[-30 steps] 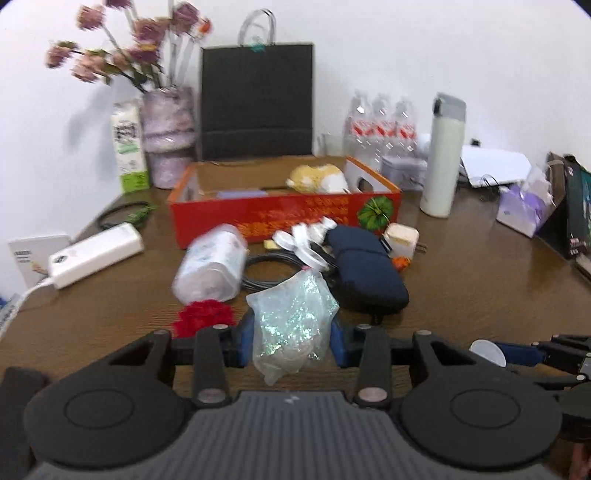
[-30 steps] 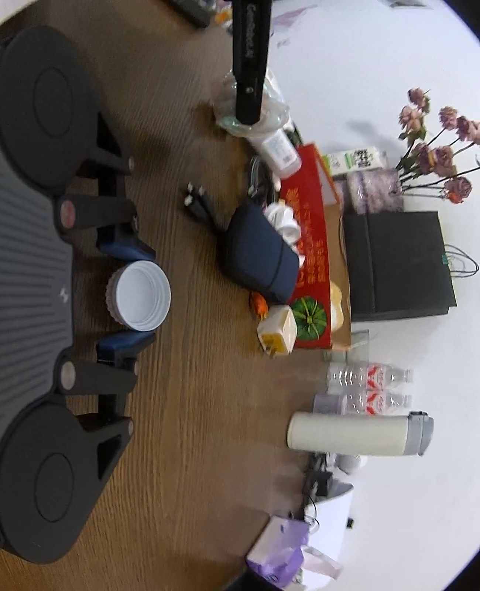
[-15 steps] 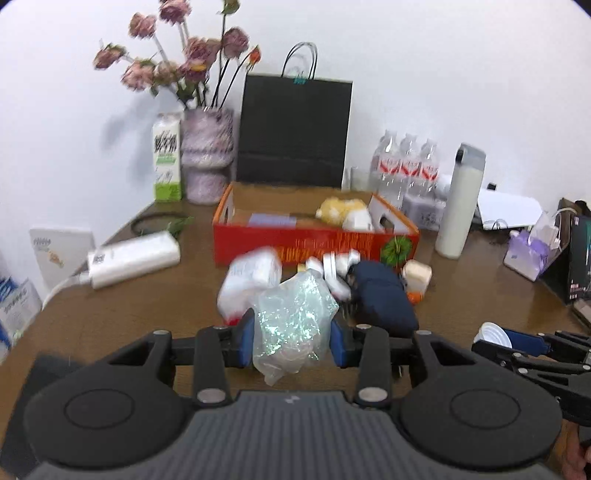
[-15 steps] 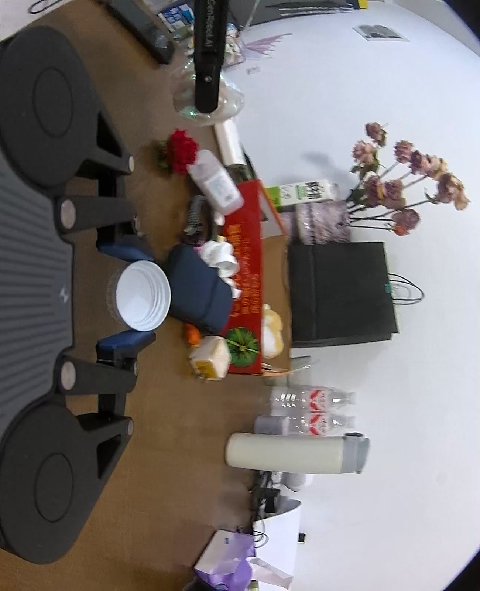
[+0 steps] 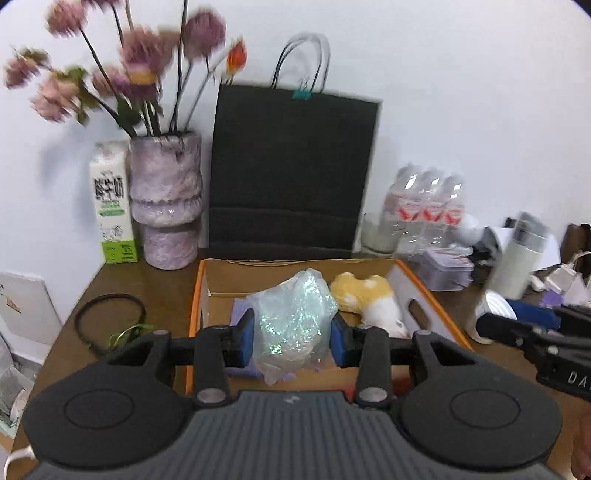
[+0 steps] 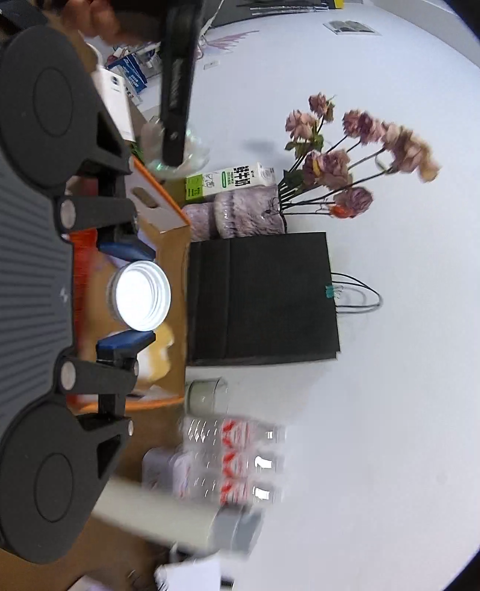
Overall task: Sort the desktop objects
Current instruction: 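Drop the bottle cap and green bag into the cardboard box with both grippers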
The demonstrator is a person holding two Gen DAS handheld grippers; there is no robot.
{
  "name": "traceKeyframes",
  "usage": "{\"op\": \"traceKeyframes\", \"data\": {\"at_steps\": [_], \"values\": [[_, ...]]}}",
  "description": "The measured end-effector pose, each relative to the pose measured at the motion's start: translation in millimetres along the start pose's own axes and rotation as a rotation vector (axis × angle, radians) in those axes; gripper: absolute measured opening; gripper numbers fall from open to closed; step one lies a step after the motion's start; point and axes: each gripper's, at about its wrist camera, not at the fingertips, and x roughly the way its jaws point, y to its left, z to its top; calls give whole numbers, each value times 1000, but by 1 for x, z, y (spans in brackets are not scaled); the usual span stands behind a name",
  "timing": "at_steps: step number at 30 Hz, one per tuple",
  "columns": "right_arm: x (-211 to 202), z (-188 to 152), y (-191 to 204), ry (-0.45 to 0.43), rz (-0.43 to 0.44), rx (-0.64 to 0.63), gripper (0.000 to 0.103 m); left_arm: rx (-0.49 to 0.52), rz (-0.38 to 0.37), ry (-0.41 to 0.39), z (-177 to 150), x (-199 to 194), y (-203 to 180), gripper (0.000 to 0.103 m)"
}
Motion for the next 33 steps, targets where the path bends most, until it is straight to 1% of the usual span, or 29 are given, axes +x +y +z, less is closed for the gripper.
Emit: {"op": "traceKeyframes", "data": {"at_steps": [2,3,5,7,9,13,15,16,17,18,19,20,22,23,24,27,31,33], "values": [[41,19,0,38,16,-2,39,-25,21,43,14,38,11,40],[62,26,-1,69,26,2,39,-23,20,68,19,55,15,40],[106,37,1,135,41,-9,39,-27,44,108,26,91,23,40],[151,41,4,200,25,-25,39,-16,70,143,27,120,29,40],[195,39,1,278,31,-40,39,-11,104,191,26,150,36,40],[260,27,-6,386,42,-19,39,-21,138,250,20,187,51,41],[283,19,-8,433,53,-11,39,-18,131,277,18,200,55,47],[290,15,-8,454,49,-4,39,-16,133,279,18,204,55,48],[298,13,-10,468,45,6,39,-1,129,270,18,204,54,55],[304,10,-11,494,46,26,39,7,125,270,19,204,53,57],[309,8,-13,526,54,58,39,11,124,266,20,203,52,58],[310,7,-14,533,62,76,39,13,131,266,21,201,51,60],[306,8,-16,519,60,81,41,3,140,254,26,193,50,63],[303,10,-16,505,59,79,45,1,141,249,30,188,50,66],[299,13,-16,493,58,78,47,-2,146,240,33,184,50,66],[276,29,-13,458,61,75,48,-1,155,216,43,158,47,71],[232,49,-5,410,51,35,52,-7,170,192,51,113,40,77],[208,54,2,384,44,14,53,-15,165,174,49,89,34,84]]}}
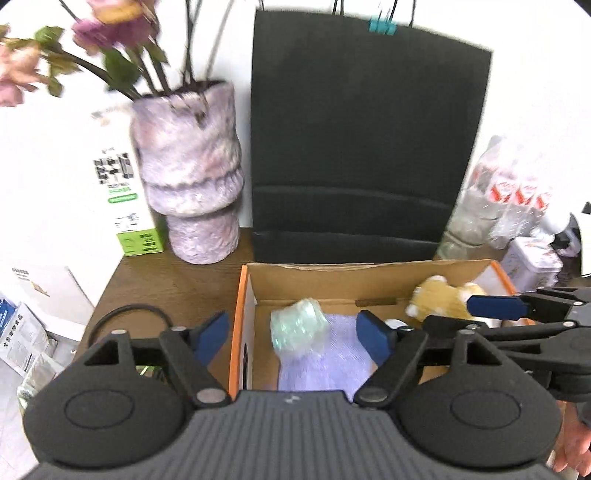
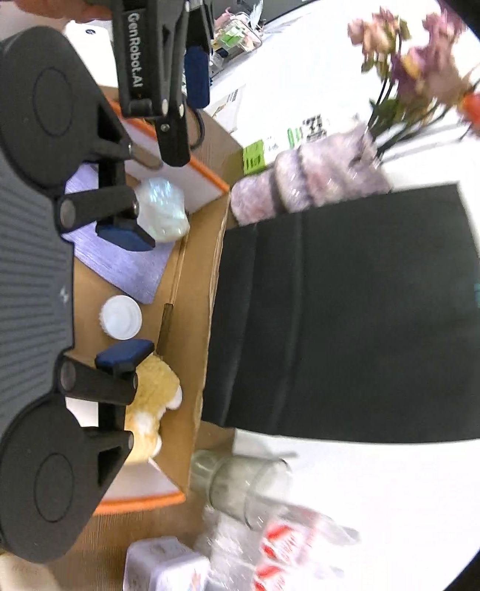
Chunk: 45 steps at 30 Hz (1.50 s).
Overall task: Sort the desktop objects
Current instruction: 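Drop the bottle cap and green bag into the cardboard box with both grippers, then grasp the navy case with the right gripper while the left gripper grasps the cotton-bud box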
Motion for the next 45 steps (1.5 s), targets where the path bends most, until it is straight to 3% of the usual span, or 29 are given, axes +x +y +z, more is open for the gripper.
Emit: {"op": "traceKeyframes", "data": {"at_steps": [2,7,10,20,24,26,31,35,40,45], "values": [[-28,-9,5,-32,-12,-11,63,-12,-16,-13,-13,-25,-1,90],[-95,-66,13,-118,-46,-50,69,-21,-27,-64,-71,-84,-10,99],[-119,-109,19,-164,-73,-47,77,-25,-23,-101,-116,-114,-18,101],[-175,-271,42,-215,-124,-21,82,-25,-42,-199,-276,-175,-35,103],[-192,-324,49,-221,-105,-26,82,-18,-38,-186,-325,-184,-33,103],[-203,-342,56,-258,-138,-44,83,-30,-18,-195,-342,-189,-31,103],[-223,-367,65,-336,-108,-51,88,-13,-23,-208,-361,-200,-29,103],[-220,-371,61,-319,-110,-16,89,-11,-17,-235,-360,-204,-27,103],[-216,-367,57,-294,-107,2,89,36,-12,-255,-335,-187,-25,103],[-209,-339,50,-271,-89,36,87,37,-41,-245,-298,-153,-22,97]]}}
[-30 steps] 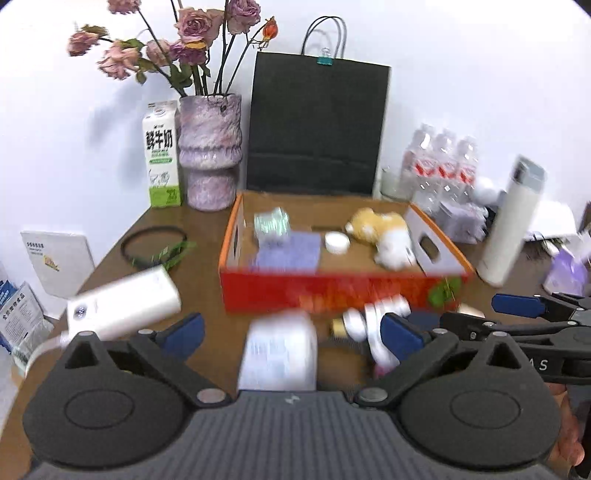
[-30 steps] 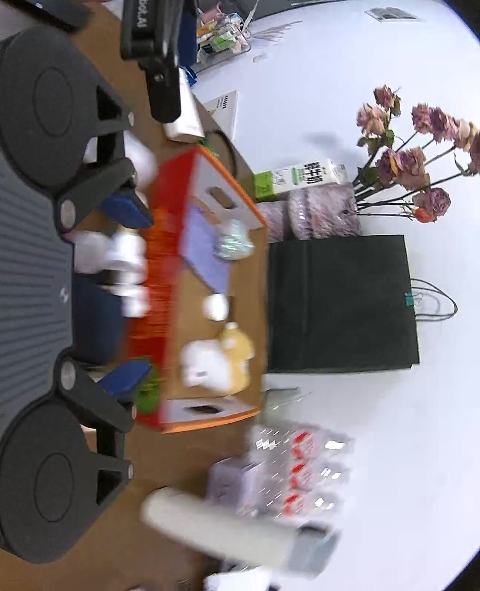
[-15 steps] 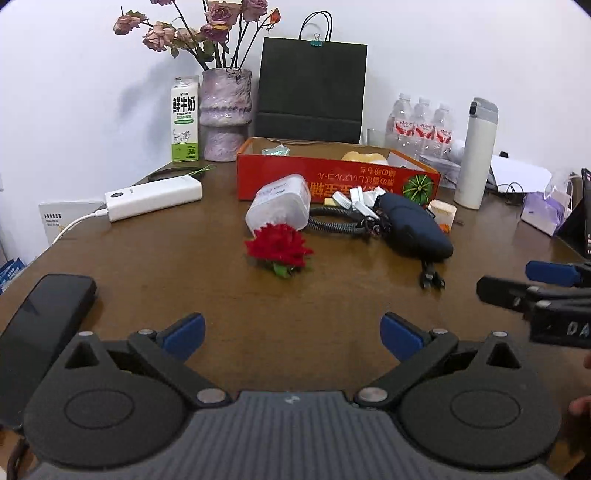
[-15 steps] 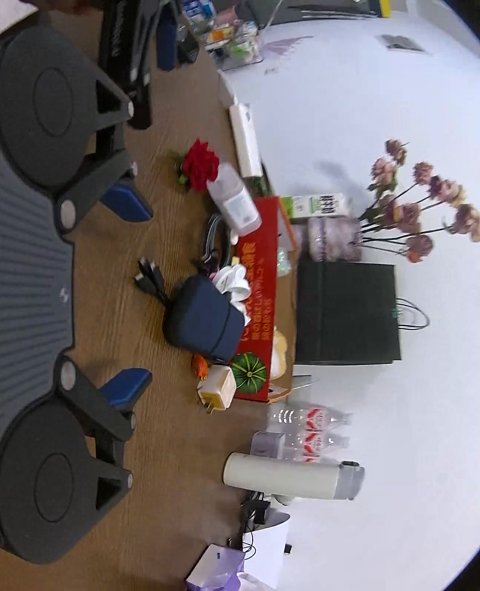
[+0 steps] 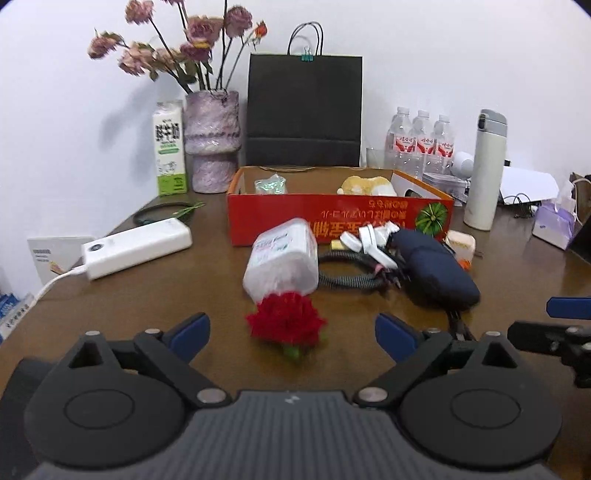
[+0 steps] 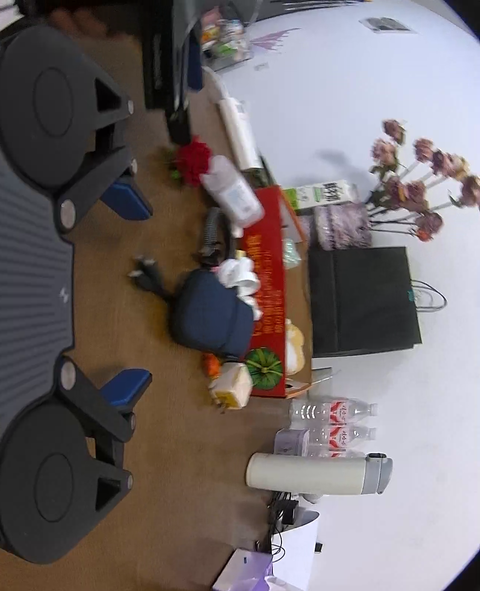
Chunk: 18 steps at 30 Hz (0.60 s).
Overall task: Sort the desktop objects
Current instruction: 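Grasp the navy case with the right gripper while the left gripper grasps the cotton-bud box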
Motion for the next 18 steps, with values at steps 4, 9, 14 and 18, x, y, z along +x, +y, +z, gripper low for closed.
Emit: {"op": "traceKeyframes", "data": {"at_steps": [4,9,14,18], "values": [[32,28,-4,-9,-25,-3,87,-7,-6,52,11,35,4,90],[93,62,-17,60,-68,66,85,-76,-47,37,31,54,19,98],[141,73,-32,162,-71,125,75,-134,-87,154,64,111,39,96],[152,74,-27,164,-94,74,65,-234,-153,262,68,138,57,66]]}}
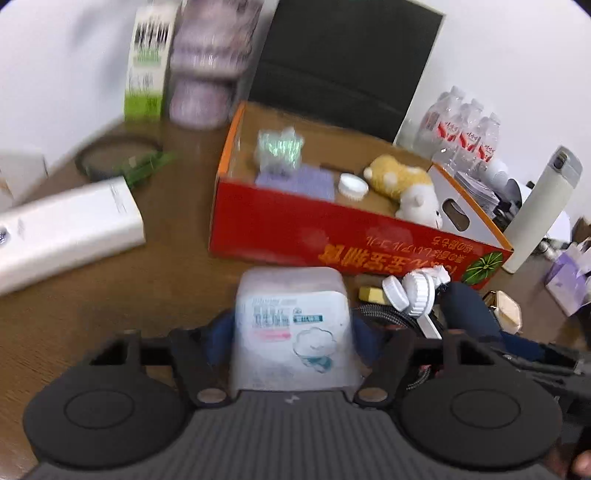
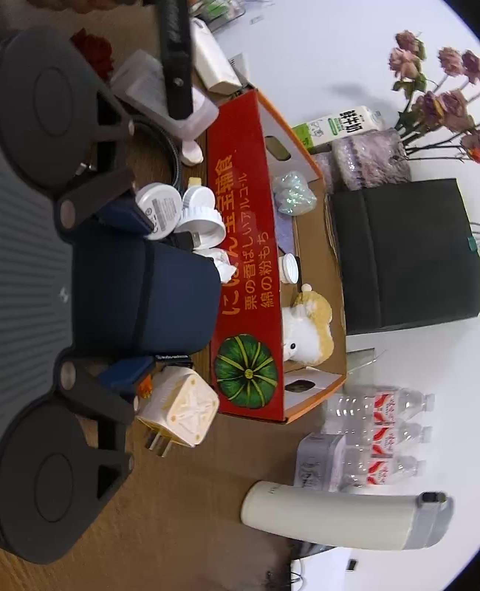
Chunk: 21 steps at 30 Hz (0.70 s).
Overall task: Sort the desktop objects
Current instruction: 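Grasp the navy case with the right gripper while the left gripper grasps the cotton-bud box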
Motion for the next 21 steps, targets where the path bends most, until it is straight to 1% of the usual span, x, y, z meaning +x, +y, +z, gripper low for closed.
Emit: {"op": "traceKeyframes", "data": {"at_steps": [1,3,5,8,9,11,13,17,19,21], "values": [[-2,0,1,-7,4,-8,59,-7,-7,-7,-1,-1,3,66],[-8,-1,1,-19,5,-16,59,-30,-1,-37,-5,-10,5,66],[-20,-2,3,-49,8,-26,58,-38,-2,-91,-9,-32,4,66],[-52,-6,6,-119,3,-52,59,-44,-9,-162,-15,-75,2,66],[-64,-8,6,-136,6,-62,59,-33,-6,-172,-19,-88,-2,66],[-90,-17,6,-148,19,-77,59,31,-7,-182,-35,-114,-14,66],[-110,-35,6,-126,35,-116,59,87,-2,-158,-56,-129,-28,66],[-133,-71,3,-57,13,-130,59,136,-24,-19,-107,-135,-47,66],[-144,-88,5,-39,-6,-173,59,161,5,17,-127,-135,-52,66],[-153,-101,5,-27,-12,-188,59,206,57,34,-142,-133,-59,66]]}}
